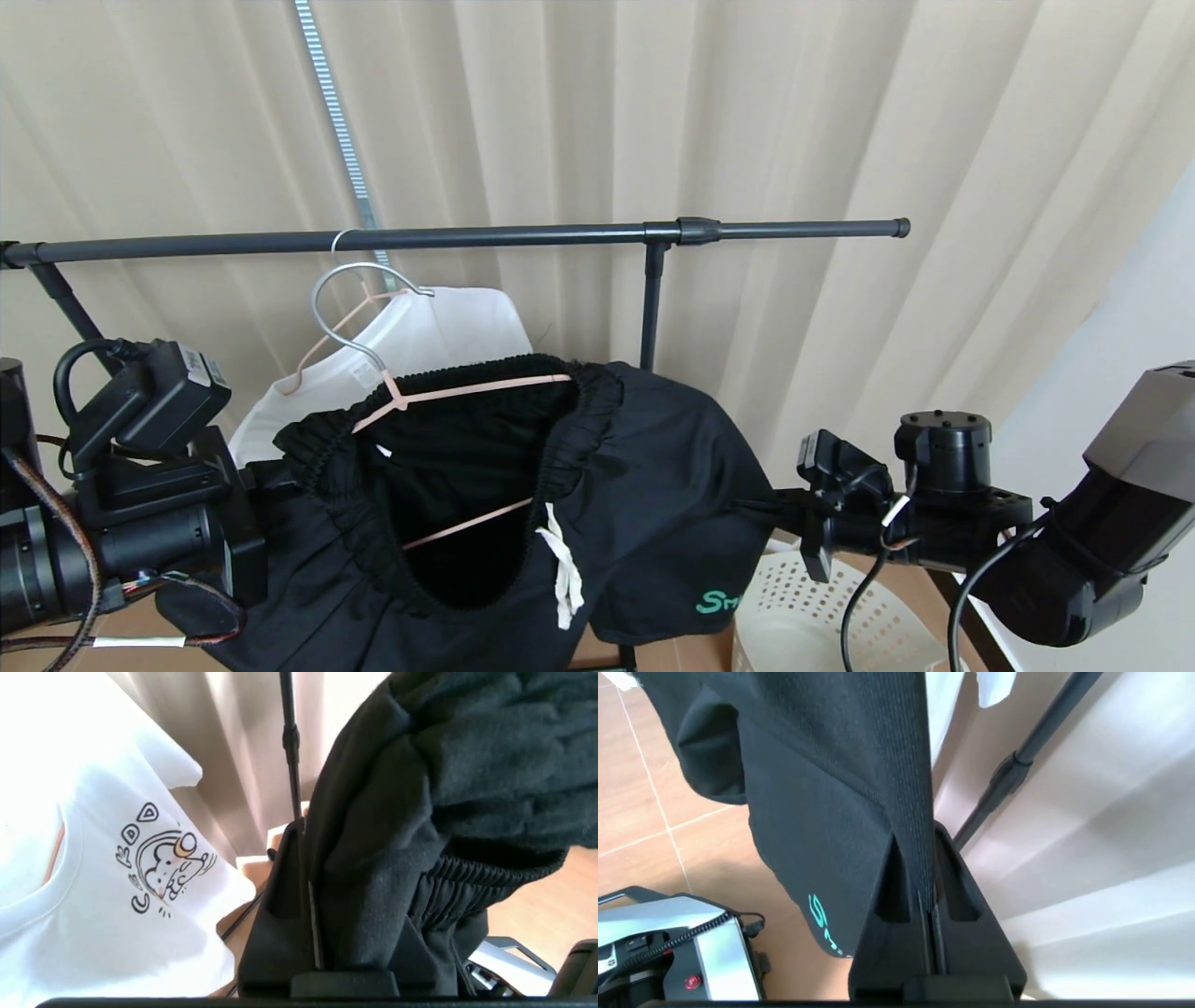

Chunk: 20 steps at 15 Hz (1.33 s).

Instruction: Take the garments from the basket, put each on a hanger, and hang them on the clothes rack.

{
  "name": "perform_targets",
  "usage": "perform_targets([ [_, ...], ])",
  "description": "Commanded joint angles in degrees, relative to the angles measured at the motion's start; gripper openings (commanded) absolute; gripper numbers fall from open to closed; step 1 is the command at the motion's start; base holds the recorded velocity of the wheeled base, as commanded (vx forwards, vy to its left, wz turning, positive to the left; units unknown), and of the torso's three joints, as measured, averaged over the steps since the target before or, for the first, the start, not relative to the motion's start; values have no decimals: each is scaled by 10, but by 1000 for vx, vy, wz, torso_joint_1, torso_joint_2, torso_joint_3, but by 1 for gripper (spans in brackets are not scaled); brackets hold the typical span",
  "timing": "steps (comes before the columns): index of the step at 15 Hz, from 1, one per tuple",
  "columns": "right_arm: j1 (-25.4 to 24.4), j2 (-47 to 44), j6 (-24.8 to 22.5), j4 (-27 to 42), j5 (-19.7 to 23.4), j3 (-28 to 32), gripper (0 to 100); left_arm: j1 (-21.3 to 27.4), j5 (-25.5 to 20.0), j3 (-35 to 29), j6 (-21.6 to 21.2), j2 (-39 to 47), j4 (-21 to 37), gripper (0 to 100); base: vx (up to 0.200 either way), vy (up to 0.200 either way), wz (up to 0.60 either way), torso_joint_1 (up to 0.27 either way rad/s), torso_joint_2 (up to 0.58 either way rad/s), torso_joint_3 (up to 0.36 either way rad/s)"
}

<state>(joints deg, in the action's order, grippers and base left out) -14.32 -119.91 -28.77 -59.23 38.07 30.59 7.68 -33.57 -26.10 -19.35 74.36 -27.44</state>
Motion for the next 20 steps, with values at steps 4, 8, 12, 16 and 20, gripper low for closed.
perform_targets([
  [4,-4,20,-3,-2,1,-18,100,2,0,3,0,3,-1,0,0,0,0,0,0,0],
  [8,-4,87,-14,-1,14,-42,100,4,0,4,-2,14,-1,0,0,0,0,0,0,0],
  [12,-11,122,-14,0,21,-47,100,11,-1,9,-6,34,0,0,0,0,0,0,0,0],
  [16,-12,162,-8,1,21,-44,100,25,-1,18,-53,61,0,0,0,0,0,0,0,0],
  [20,-26,201,6,5,21,-27,100,36,-17,25,-105,83,0,0,0,0,0,0,0,0],
])
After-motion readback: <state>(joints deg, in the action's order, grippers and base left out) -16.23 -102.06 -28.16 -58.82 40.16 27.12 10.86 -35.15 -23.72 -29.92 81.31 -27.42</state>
